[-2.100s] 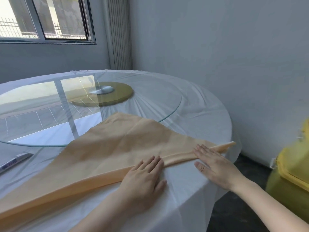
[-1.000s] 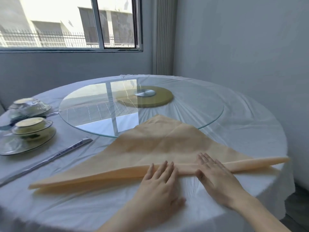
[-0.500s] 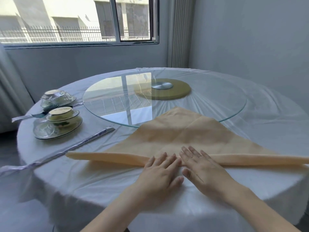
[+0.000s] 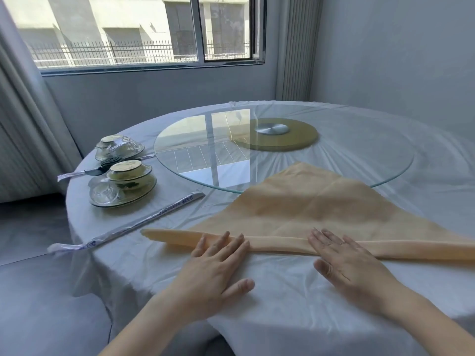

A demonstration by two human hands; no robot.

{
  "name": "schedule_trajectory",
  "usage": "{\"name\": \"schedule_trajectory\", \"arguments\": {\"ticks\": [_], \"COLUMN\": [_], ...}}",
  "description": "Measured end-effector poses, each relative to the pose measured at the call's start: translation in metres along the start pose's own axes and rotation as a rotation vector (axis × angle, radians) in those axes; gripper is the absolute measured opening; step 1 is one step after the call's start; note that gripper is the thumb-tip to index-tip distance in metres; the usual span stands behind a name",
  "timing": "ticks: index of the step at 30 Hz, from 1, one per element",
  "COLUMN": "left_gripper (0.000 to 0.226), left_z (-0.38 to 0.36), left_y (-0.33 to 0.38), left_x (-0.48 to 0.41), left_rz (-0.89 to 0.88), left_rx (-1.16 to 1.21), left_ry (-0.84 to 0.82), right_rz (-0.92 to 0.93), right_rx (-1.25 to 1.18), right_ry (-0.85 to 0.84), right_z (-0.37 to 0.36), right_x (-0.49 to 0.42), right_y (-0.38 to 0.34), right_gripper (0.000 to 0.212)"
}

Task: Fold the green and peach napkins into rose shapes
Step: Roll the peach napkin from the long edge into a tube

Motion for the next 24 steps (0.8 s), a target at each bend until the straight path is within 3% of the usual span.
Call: {"name": "schedule_trajectory", "arguments": {"ticks": [6, 24], "left_gripper": [0.083, 0.120], "left_z": [-0.002, 0.010], "left_y": [-0.029, -0.087], "left_x": [0.014, 0.036], "left_rz": [0.111, 0.362], "left_rx": [0.029, 0.094], "left_ry": [-0.034, 0.055], "right_rz": [0.002, 0.016], "right_rx": [0.003, 0.027], "right_ry": [-0.008, 0.000], "right_z": [0.000, 0.002], "right_x": [0.001, 0.002], "right_y": [0.001, 0.002], "right_gripper": [0.099, 0.099]}}
Point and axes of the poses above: each hand's wrist, its own x-axis away from the middle knuckle, its own z-axis out of the back of the hand, y = z × x, the point moved 10 cm from there along -x, towards the middle knuckle, and after that the axes turned 6 degrees about y, right-handed, at the moved point
